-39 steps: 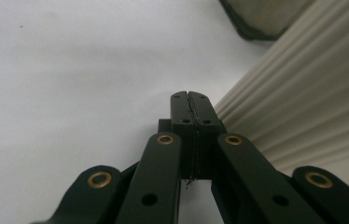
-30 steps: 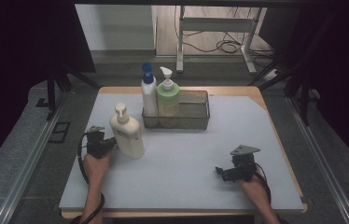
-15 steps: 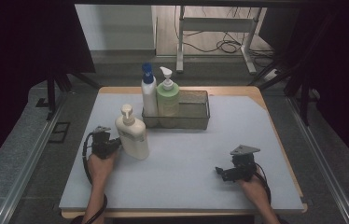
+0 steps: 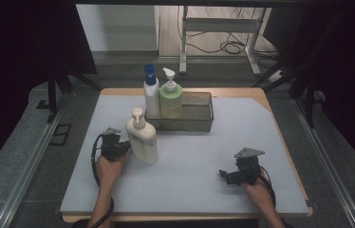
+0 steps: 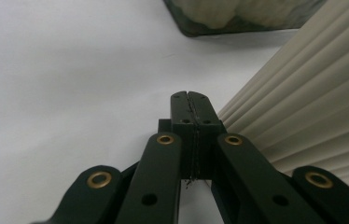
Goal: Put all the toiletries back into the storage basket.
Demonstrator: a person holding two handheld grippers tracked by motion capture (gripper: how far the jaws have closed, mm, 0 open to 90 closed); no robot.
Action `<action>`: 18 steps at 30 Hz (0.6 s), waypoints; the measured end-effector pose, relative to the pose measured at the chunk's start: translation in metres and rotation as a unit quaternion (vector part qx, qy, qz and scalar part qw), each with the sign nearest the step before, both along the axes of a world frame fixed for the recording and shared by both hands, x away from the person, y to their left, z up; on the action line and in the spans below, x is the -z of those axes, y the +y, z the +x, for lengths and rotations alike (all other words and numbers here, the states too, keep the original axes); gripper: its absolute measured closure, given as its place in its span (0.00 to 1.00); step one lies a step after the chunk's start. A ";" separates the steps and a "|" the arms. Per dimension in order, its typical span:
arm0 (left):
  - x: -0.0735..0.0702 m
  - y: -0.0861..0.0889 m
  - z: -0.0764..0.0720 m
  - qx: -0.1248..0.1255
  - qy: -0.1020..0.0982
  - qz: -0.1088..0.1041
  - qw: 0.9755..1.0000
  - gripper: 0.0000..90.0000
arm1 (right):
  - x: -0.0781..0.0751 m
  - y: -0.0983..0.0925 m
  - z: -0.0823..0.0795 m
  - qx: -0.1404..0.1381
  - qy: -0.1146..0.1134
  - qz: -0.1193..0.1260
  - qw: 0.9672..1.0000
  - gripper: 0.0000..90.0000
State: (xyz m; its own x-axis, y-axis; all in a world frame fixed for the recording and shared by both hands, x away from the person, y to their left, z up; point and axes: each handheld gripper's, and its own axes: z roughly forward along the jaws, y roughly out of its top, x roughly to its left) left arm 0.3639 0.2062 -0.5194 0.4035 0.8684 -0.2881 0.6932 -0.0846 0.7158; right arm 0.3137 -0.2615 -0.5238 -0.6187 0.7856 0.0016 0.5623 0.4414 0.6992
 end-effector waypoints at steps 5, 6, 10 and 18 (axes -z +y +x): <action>-0.001 -0.009 -0.001 0.014 0.001 0.002 1.000 0.99 | 0.000 0.000 0.000 0.000 0.000 0.000 1.000 0.00; -0.001 -0.011 -0.001 0.018 0.001 0.002 1.000 0.99 | 0.000 0.000 0.000 0.000 0.000 0.000 1.000 0.00; -0.001 -0.018 -0.003 0.026 0.001 0.002 1.000 0.99 | 0.000 0.000 0.000 0.000 0.000 0.000 1.000 0.00; -0.001 -0.033 -0.007 0.046 0.002 0.001 0.999 0.99 | 0.000 0.000 0.000 0.000 0.000 0.000 1.000 0.00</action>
State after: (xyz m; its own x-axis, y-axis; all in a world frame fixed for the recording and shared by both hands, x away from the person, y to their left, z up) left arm 0.3570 0.1732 -0.5184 0.4801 0.8287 -0.2877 0.6853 -0.1497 0.7127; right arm 0.3137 -0.2615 -0.5238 -0.6188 0.7856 0.0017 0.5623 0.4414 0.6993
